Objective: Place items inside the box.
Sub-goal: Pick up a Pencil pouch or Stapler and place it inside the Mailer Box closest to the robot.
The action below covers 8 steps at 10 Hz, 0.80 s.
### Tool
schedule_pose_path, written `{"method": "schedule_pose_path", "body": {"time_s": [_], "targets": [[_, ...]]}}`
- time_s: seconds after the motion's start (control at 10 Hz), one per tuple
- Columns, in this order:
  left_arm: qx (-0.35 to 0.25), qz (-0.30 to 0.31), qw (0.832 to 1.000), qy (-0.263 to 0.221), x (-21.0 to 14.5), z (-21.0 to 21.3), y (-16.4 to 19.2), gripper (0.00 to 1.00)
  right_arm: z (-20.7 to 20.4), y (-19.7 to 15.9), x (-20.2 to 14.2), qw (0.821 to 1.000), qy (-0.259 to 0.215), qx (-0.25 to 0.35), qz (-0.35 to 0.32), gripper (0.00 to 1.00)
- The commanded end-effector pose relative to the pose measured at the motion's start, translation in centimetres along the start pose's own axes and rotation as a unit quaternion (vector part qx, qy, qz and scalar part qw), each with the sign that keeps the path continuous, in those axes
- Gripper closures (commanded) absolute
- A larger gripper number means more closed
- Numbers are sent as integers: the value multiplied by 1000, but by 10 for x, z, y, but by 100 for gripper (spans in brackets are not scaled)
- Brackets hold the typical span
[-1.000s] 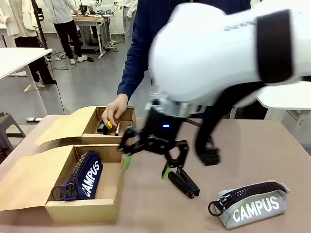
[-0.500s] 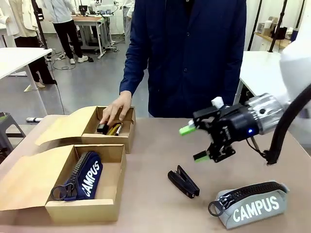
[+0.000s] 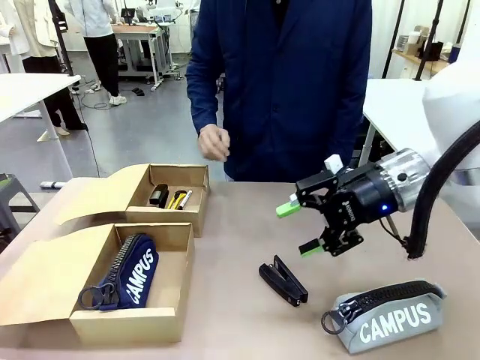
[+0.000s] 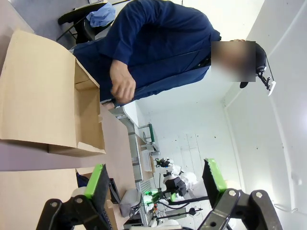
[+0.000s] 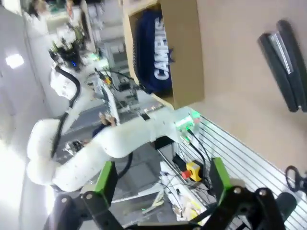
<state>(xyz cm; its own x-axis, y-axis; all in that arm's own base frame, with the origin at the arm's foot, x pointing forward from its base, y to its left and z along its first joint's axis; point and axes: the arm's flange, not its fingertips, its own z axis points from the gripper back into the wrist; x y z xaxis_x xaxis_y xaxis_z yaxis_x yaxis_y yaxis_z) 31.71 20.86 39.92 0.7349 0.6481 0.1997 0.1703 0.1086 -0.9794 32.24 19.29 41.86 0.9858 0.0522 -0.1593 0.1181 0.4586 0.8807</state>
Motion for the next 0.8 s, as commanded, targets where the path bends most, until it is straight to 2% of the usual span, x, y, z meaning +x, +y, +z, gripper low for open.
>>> {"method": "schedule_pose_path", "body": {"time_s": [0.0,0.1,0.3,0.4,0.5,0.6,0.7], "targets": [[-4,-8,1000,5,-3,1,-1,0,85,-33,28,994,-78,61,-37,0],[-4,-8,1000,5,-3,1,-1,0,133,-55,27,992,-97,72,-33,0],[-4,-8,1000,5,-3,1,-1,0,226,-114,22,985,-77,150,-31,0],[-4,-8,1000,5,-3,1,-1,0,258,-146,23,980,-85,176,-39,0],[-4,-8,1000,5,-3,1,-1,0,284,-179,22,972,-98,207,-56,0],[-4,-8,1000,5,-3,1,-1,0,302,-209,17,961,-102,253,-45,0],[-4,-8,1000,5,-3,1,-1,0,308,-231,8,946,-128,293,-48,0]]}}
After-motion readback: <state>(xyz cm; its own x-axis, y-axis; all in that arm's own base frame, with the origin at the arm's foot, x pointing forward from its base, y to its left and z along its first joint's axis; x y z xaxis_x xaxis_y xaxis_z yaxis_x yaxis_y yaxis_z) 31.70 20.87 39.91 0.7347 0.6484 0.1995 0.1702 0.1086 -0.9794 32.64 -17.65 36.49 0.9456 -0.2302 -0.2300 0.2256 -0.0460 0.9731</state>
